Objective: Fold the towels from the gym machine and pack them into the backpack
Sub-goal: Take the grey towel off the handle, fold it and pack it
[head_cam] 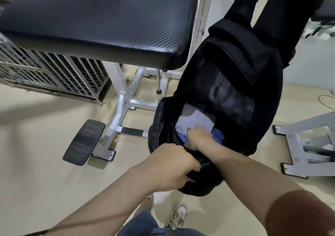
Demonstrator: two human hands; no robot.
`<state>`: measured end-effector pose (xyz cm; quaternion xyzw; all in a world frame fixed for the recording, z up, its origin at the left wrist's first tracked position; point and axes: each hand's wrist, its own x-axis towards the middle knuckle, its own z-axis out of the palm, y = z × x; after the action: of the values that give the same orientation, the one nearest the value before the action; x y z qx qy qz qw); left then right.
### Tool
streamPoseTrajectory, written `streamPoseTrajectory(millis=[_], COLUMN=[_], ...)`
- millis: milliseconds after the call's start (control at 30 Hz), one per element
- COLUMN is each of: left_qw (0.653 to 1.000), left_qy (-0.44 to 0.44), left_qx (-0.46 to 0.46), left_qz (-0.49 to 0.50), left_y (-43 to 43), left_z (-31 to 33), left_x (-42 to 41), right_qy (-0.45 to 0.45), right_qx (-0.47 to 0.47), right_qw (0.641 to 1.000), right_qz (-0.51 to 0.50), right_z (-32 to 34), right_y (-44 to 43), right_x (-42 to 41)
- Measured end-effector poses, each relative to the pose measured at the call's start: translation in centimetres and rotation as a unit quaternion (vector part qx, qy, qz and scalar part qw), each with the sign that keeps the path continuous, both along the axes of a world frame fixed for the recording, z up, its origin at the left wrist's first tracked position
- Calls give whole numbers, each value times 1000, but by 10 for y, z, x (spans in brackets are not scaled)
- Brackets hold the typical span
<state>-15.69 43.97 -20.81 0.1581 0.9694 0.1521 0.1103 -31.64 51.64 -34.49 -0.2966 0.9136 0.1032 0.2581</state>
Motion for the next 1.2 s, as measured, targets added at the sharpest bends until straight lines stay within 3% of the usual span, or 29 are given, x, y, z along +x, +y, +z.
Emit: streamPoseTrajectory(millis=[100, 233, 500, 600, 733, 900, 1067, 1200], left_qw=[1000, 999, 996, 991, 987, 981, 983, 956], left_qy=[-1, -29, -77, -116, -128, -140, -103, 77], left_qx=[8, 19, 8, 0, -75, -98, 20, 170], left_qz=[0, 5, 52, 67, 55, 88, 149, 228], left_y=[-2, -5, -14, -16, -18, -24, -49, -87], left_z=[0, 3, -3, -6, -15, -27, 8, 75], left_x=[4, 4, -7, -9, -2, 7, 1, 2], right_qy=[-25, -159, -151, -89, -22, 31, 80, 101], right_qx=[-98, -86, -195, -269, -463, -592, -652, -657], right_qw=[995, 983, 966, 954, 876, 803, 754, 745], right_qz=[9, -8, -81, -101, -133, -65, 6, 58], right_z=[-18, -25, 23, 54, 113, 195, 262, 300], right_y=[-7, -14, -8, 7, 25, 32, 7, -34], right_x=[5, 7, 17, 30, 42, 54, 52, 43])
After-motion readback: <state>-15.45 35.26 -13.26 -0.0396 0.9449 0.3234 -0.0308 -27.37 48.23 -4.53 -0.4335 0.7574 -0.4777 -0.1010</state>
